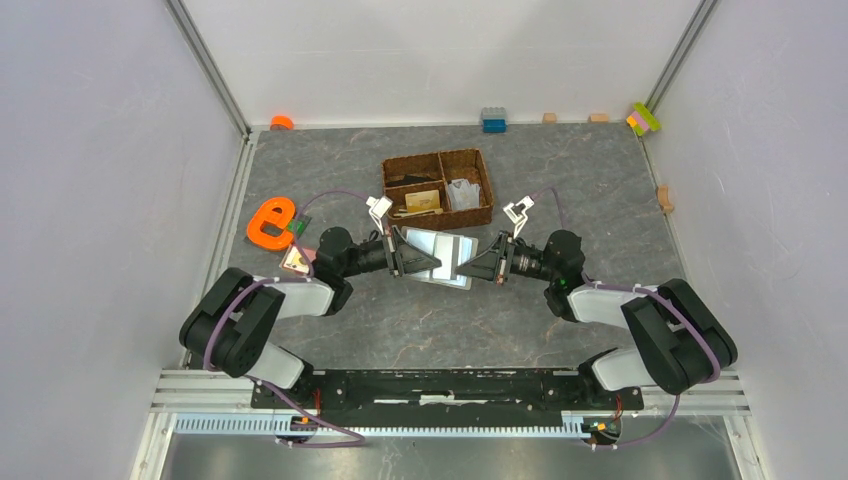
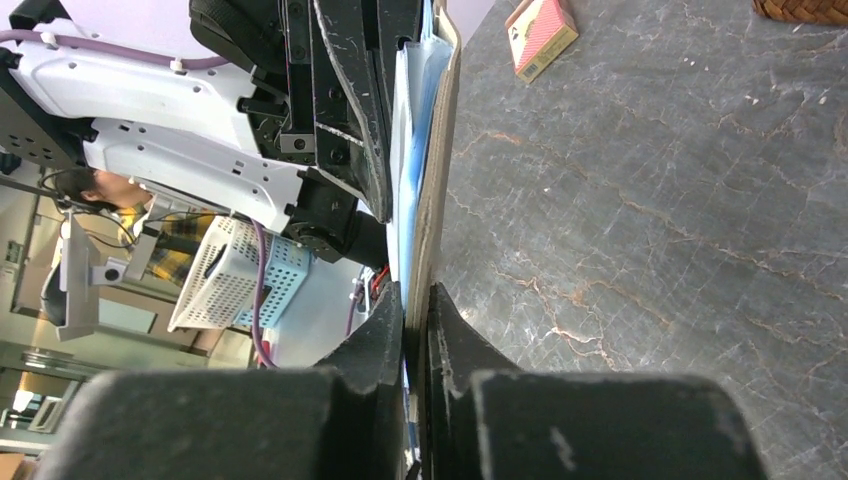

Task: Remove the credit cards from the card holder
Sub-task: Remove the credit card from the card holder.

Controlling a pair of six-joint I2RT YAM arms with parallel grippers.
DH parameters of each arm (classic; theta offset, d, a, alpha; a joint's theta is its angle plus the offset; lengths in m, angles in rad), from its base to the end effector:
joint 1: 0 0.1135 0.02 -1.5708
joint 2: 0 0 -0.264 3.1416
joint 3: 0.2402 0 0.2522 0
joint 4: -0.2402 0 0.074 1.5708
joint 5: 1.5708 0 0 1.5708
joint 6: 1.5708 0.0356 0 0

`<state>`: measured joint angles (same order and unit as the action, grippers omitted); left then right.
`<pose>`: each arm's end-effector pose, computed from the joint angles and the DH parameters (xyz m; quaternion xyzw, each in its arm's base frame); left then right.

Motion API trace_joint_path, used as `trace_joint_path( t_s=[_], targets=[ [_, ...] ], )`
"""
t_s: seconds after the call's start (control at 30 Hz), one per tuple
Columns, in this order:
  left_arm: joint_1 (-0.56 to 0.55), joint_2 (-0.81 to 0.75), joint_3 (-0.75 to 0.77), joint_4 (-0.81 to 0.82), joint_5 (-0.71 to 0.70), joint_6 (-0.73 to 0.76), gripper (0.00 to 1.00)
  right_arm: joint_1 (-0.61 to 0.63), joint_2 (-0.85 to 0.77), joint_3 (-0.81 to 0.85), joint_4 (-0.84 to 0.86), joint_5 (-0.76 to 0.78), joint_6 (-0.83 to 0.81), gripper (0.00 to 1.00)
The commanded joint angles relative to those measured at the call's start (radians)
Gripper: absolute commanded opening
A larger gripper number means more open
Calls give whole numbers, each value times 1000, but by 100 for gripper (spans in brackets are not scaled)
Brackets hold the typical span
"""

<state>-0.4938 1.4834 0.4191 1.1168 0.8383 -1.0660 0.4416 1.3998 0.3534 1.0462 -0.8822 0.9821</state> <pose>0.2216 -0.1494 0.1965 0.1058 0.6865 -0.6651 0.2741 0.2109 0.1301 0.1916 -0.1202 0.6969 0.6463 0.2869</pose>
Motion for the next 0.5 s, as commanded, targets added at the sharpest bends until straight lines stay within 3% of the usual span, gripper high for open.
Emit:
trace_joint_path(
  t_s=[0.0, 0.47],
  targets=[
    [13, -29, -9, 49, -14, -22, 2, -12, -26, -5, 58, -5, -3, 2],
    [29, -44, -20, 49, -18, -23, 2, -39, -29, -20, 87, -10, 22, 0]
  ],
)
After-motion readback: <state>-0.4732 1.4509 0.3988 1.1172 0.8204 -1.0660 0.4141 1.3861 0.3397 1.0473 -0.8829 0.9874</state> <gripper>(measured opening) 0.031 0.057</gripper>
